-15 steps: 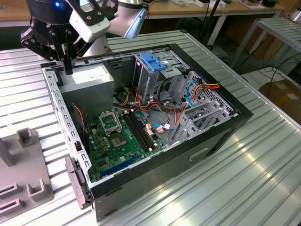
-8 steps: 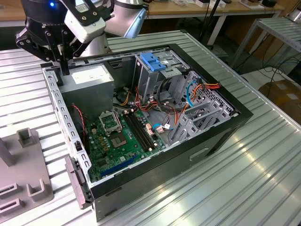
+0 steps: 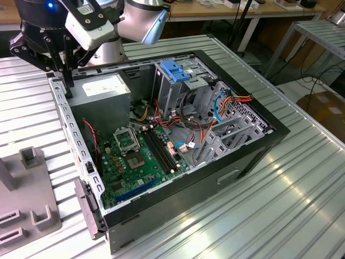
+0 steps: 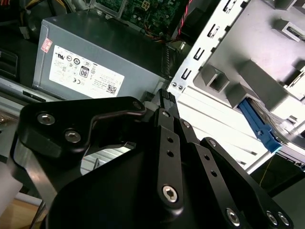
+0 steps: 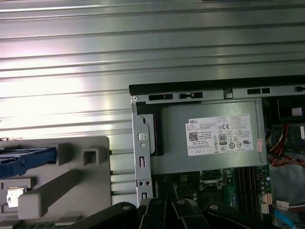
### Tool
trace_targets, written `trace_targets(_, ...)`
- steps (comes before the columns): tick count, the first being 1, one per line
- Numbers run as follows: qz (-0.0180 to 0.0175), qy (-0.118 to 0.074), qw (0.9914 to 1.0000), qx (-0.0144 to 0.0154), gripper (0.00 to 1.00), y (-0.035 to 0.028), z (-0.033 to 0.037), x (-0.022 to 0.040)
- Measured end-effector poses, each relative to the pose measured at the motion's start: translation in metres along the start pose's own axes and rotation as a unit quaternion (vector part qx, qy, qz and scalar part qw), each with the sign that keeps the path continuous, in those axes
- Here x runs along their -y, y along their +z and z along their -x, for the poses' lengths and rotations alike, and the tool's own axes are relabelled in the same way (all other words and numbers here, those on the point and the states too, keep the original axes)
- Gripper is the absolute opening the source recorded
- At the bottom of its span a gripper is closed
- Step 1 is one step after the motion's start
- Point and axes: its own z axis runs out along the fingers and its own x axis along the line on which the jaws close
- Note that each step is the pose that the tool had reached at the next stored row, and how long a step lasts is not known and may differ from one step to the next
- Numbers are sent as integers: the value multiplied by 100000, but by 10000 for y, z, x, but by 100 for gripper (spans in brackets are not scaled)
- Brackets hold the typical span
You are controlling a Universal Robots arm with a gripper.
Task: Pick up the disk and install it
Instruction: 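Reach for the disk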
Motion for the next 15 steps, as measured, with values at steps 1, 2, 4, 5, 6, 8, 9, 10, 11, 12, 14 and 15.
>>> trace_targets(1, -1, -1, 100000, -1, 10, 0, -14, 1)
trace_targets(2, -4, 0, 100000, -5, 10, -1, -27, 2)
trace_targets(4, 0, 0, 100000, 0, 10, -1, -58, 4)
trace_targets(5, 0, 2, 100000, -1, 10, -2, -72, 5)
trace_targets(6, 1, 3, 100000, 3, 10, -2, -87, 7)
trace_targets(8, -1, 4, 100000, 1, 10, -3, -116, 8)
trace_targets(9, 1, 4, 100000, 1, 10, -3, -132, 9)
trace_targets(10, 1, 4, 100000, 1, 10, -4, -154, 9)
trace_targets(11, -2, 0, 100000, -2, 10, -5, -179, 8)
trace_targets(12, -6, 1, 100000, -3, 10, -5, -193, 7)
trace_targets(14, -4, 0, 100000, -2, 10, -6, -221, 4)
trace_targets(15, -2, -2, 100000, -1, 10, -6, -234, 3)
